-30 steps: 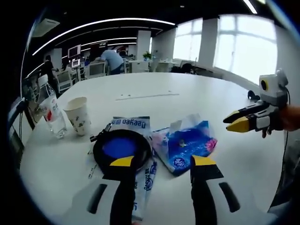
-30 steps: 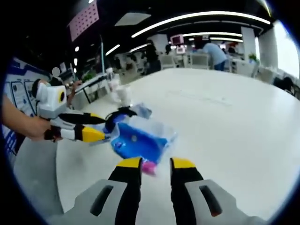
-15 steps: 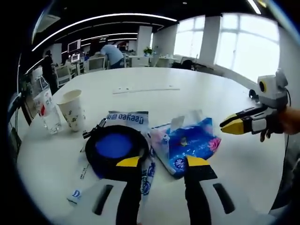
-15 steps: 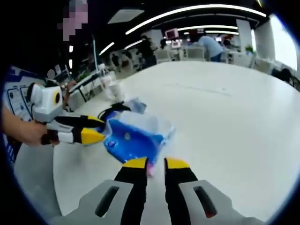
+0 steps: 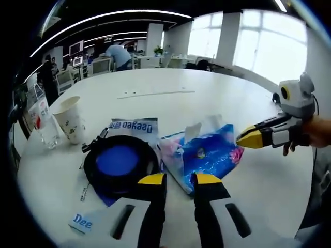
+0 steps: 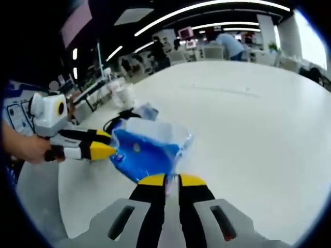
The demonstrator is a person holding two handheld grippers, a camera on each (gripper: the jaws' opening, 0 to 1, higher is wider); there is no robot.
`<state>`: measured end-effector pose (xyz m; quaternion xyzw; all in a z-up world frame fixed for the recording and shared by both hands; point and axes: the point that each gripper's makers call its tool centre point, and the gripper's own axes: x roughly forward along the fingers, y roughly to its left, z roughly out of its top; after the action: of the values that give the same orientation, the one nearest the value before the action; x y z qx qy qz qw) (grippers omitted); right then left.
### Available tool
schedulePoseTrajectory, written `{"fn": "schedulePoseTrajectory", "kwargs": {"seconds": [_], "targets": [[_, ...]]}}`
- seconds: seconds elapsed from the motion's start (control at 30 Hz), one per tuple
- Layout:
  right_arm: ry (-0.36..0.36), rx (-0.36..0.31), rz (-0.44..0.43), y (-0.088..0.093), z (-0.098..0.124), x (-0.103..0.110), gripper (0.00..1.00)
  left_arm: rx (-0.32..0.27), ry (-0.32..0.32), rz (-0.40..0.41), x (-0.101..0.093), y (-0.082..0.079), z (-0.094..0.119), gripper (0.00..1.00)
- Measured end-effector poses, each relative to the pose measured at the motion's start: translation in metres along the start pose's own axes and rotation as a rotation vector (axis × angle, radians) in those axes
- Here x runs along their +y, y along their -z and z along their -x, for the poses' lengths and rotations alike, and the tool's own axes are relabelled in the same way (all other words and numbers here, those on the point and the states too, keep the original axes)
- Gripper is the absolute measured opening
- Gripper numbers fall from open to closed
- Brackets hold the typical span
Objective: Arrange the tabletop items into an orderly group along one side of the table until the central work area is clear of visible clutter.
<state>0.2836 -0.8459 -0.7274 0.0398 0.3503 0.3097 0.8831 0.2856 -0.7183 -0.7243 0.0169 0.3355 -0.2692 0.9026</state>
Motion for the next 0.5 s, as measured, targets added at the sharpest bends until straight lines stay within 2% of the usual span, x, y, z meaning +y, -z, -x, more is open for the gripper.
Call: {"fn": "schedulePoseTrajectory", "kwargs": {"seconds": [0.03,0.3,0.5], "targets": [[-0.002,0.003,0.000,0.001,0.000,0.000,0.03,0.010,0.002,0.001,0.000,0.001,-0.001,0.04],[0.001,-0.011,0.002,-0.004,0.009,-0.002,0.01,0.019,0.000,-0.003,-0.005,-0.004,-0.005,0.03],[0.004,-0.023,-0.007,-0.008,0.016,-0.008,0.00,0.011,0.007,-0.012,-0.009,-0.014,-0.007,0.03]]}}
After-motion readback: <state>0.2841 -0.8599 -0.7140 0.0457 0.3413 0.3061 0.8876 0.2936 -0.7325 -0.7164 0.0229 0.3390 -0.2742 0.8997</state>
